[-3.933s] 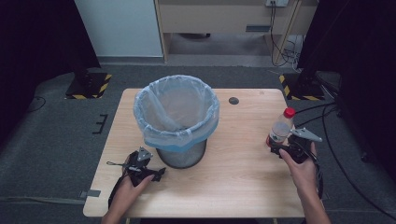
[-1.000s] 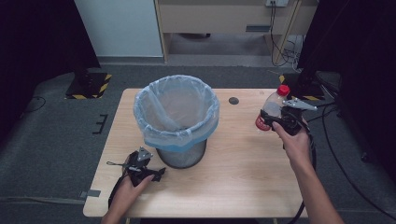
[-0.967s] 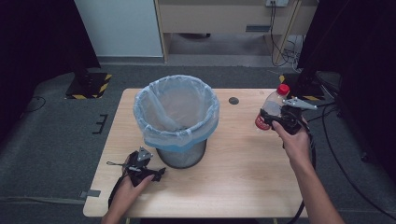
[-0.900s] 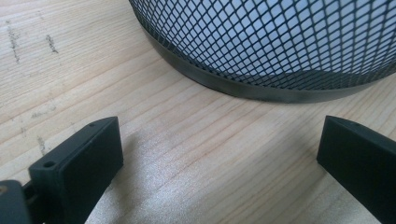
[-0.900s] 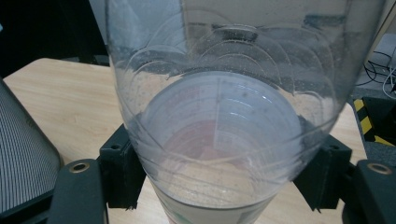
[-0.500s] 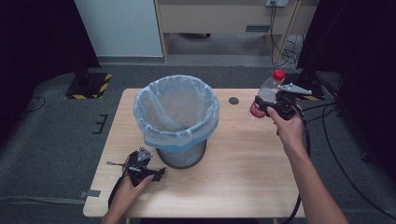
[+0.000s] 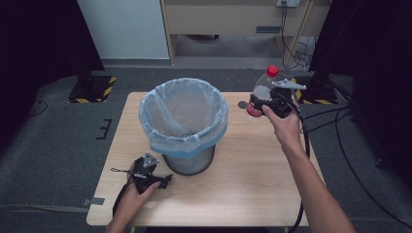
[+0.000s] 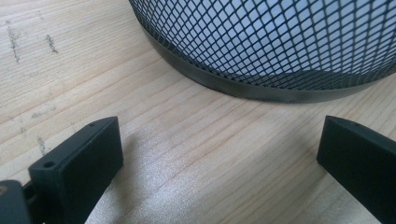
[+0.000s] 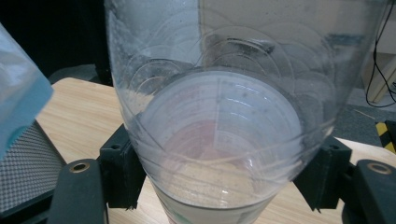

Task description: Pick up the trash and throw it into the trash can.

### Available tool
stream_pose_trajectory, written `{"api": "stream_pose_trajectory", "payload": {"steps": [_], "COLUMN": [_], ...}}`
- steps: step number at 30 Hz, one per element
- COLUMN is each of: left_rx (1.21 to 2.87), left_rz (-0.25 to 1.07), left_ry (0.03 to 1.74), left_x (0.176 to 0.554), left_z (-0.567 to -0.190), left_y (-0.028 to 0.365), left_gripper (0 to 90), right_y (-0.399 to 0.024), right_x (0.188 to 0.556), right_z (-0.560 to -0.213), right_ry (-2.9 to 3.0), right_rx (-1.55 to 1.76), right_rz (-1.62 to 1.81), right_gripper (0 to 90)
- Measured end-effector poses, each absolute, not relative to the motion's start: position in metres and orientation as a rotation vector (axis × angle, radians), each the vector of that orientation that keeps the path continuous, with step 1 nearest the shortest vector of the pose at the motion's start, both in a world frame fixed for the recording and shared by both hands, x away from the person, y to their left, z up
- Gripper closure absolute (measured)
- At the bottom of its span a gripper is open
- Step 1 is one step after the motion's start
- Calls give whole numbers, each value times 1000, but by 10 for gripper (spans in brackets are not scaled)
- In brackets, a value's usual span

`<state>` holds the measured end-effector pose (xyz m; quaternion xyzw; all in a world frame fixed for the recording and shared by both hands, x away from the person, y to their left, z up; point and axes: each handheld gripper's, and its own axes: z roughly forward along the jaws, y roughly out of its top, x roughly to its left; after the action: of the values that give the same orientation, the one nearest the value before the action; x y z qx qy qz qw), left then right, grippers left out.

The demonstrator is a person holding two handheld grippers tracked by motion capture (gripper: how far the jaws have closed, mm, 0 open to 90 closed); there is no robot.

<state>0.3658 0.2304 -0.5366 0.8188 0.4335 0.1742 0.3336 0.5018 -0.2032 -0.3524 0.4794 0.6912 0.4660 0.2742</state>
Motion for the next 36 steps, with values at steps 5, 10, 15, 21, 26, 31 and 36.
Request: {"api": "stream_pose_trajectory", "payload": {"steps": [5, 10, 15, 21, 26, 31, 36], "left_rx": [2138, 2138, 2138, 2137, 2137, 2135, 2136], "left_rz": [455, 455, 455, 456, 455, 456, 457], "left_ry": [1132, 1132, 1132, 1133, 1133, 1134, 1134], "left_x": [366, 366, 366, 366, 366, 366, 365], "left_z": [-537, -537, -537, -537, -537, -537, -537], "left_y": [230, 230, 230, 230, 230, 230, 230], "left_gripper": [0, 0, 0, 0, 0, 0, 0], "right_y": [-194, -188, -184, -177, -169, -153, -144], "right_x": [504, 505, 504, 502, 499, 490, 485], "right_z": [-346, -342, -334, -323, -307, -281, -269], "right_ry": [1865, 1861, 1852, 1847, 1830, 1818, 1819], "right_rx": [1280, 1284, 1275, 1248, 1221, 1160, 1121], "right_rz": [1272, 1269, 1285, 1295, 1342, 1387, 1402], "right_gripper": [288, 288, 288, 288, 289, 288, 289]}}
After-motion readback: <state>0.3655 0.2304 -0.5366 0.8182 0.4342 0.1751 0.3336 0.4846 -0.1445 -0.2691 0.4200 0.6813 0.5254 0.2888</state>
